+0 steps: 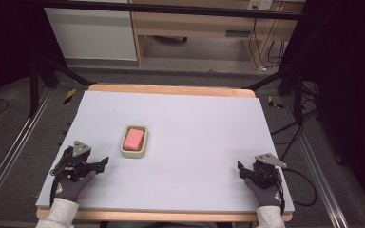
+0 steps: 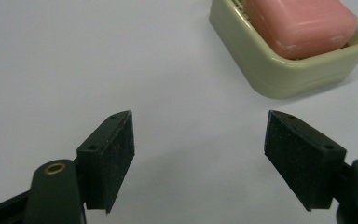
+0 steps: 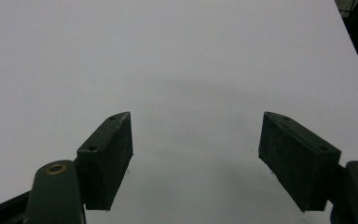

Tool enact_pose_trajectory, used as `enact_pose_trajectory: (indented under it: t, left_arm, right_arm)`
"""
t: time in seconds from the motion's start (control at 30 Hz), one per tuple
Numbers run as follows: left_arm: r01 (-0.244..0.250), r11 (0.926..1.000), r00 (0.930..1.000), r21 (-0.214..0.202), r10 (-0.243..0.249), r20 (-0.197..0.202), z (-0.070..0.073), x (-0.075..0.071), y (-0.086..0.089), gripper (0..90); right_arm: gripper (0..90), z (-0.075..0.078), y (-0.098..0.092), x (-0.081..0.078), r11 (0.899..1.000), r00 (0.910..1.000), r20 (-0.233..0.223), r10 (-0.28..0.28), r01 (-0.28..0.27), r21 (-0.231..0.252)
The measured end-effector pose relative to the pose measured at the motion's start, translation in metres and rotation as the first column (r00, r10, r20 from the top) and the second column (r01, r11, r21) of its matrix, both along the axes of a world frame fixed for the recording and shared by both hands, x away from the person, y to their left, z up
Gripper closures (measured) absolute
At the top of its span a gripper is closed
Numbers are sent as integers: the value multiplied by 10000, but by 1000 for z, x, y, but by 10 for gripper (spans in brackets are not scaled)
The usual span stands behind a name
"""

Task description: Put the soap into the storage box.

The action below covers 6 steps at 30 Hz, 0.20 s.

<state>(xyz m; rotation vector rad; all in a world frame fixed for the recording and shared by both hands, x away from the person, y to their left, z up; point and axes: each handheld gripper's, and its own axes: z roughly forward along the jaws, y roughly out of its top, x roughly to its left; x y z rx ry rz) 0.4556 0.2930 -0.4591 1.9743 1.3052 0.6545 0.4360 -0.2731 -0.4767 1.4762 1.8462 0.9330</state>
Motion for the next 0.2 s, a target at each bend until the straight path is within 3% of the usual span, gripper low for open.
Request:
enact_pose_trajectory:
  t: [0.2]
  left_arm:
    - [-369, 9993, 9993, -52, 369, 23, -2, -6, 14, 253]
  right_arm:
    - [238, -1, -3, -1, 10000, 10000, -14, -41, 41, -68]
